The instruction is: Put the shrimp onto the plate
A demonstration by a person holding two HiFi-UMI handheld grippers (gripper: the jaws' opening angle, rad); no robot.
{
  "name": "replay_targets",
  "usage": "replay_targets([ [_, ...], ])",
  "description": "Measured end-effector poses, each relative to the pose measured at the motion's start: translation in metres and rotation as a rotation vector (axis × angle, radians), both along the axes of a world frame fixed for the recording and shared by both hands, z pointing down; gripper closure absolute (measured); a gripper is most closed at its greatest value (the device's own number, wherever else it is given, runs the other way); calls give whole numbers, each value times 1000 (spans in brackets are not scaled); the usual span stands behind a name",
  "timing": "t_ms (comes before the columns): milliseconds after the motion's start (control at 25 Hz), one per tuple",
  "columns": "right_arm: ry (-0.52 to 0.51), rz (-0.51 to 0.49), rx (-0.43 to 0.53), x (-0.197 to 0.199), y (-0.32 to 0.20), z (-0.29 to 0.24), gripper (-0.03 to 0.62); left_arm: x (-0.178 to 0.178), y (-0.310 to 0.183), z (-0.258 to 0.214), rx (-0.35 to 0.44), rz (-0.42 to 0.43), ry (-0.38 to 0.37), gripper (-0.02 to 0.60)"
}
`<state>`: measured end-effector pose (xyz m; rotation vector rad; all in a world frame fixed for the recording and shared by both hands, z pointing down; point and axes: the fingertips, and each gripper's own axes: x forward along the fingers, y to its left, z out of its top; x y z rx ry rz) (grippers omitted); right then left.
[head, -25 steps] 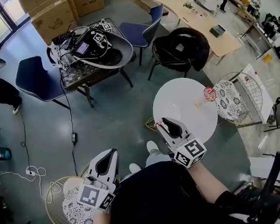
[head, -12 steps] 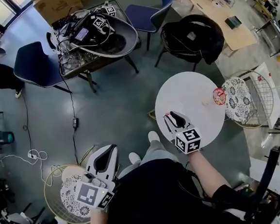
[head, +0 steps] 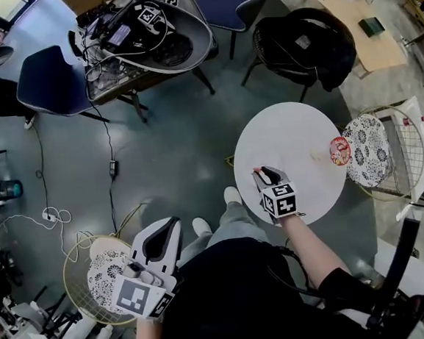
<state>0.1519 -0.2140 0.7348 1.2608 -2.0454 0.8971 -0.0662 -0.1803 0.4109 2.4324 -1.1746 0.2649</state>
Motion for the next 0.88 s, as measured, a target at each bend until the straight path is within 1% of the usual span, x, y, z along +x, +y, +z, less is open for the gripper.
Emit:
replay_targets([
  [160, 33, -31, -56, 7, -2, 24, 470, 3, -5, 8, -26, -24, -12, 574],
  [360, 60, -77, -89, 8, -5, 45, 469, 4, -8, 12, -38, -48, -17, 574],
  [680, 84, -106, -127, 8, -4, 59, 468, -2, -10, 16, -38, -90, -20, 574],
  [880, 81, -100, -138, 8, -3, 61, 468, -3, -8, 16, -38, -97, -24, 574],
])
